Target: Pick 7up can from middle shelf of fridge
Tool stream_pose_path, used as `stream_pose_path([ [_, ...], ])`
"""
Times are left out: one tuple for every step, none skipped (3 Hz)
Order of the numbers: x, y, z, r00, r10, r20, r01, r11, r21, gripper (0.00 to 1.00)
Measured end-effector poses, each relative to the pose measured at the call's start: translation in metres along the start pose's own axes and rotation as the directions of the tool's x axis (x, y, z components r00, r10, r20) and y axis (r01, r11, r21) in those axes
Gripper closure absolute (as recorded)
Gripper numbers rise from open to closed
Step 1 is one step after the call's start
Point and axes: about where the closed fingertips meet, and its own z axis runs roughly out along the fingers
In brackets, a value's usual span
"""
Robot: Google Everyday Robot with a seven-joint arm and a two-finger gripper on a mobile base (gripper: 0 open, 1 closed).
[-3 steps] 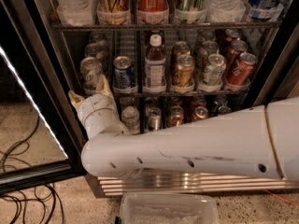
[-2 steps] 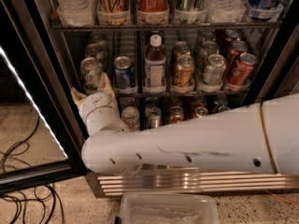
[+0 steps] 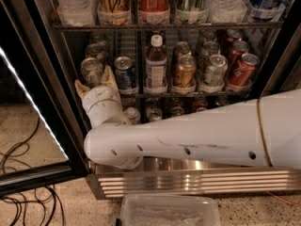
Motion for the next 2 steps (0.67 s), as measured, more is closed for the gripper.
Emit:
stream_pose_path([
  [-0.001,-0.003,0.012,1.0,0.002,0.007,-0.002,1.0,-0.002,0.35],
  [-0.002,0.0,0.026,1.0,0.003,0.013,-0.003,0.9999,-0.017,0.35],
])
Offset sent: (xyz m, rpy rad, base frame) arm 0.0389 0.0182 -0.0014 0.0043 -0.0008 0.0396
